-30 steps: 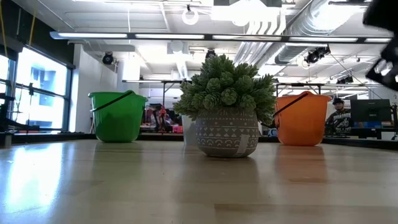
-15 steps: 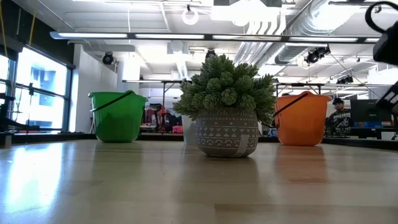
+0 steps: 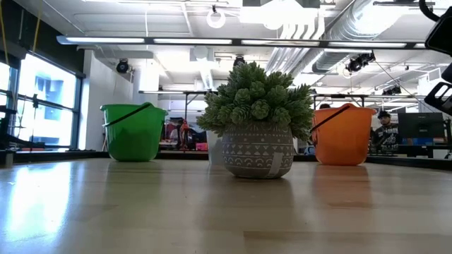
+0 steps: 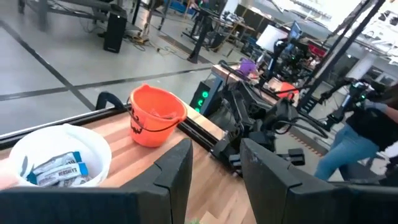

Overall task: Sort candy
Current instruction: Return to Home Position

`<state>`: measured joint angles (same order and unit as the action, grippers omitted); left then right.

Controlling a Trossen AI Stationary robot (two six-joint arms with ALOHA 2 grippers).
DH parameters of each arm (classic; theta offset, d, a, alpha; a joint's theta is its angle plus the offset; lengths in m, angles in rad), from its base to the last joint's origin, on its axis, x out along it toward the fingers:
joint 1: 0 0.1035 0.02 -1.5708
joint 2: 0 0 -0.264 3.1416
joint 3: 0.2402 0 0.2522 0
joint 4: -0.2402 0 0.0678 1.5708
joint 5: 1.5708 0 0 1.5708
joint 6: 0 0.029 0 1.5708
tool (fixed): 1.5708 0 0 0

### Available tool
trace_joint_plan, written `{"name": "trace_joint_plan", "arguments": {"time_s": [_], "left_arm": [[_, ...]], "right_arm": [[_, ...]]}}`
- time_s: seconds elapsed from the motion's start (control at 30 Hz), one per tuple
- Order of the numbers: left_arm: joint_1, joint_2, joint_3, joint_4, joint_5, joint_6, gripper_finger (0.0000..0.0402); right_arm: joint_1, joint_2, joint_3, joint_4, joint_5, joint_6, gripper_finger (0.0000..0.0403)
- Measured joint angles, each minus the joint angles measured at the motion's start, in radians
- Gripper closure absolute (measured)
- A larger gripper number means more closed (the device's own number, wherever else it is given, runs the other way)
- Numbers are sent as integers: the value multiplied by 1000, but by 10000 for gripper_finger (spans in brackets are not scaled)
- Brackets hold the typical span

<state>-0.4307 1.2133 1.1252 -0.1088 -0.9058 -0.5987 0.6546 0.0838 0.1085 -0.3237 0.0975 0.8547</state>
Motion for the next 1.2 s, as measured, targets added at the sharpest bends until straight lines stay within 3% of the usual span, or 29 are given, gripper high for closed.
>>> {"name": "trace_joint_plan", "arguments": {"time_s": [0.27,0.87,1.1,1.2], "left_arm": [[37,0,0,3,-1,0,280],[80,0,0,2,8,80,280],[118,0,0,2,103,52,280],[120,0,0,1,118,46,280]], "right_arm": [[-2,-81,0,0,0,0,274],[-2,-76,0,-2,0,0,274],[-2,-76,0,-4,0,0,274],[-2,-57,1,-12,7,-122,274]]}}
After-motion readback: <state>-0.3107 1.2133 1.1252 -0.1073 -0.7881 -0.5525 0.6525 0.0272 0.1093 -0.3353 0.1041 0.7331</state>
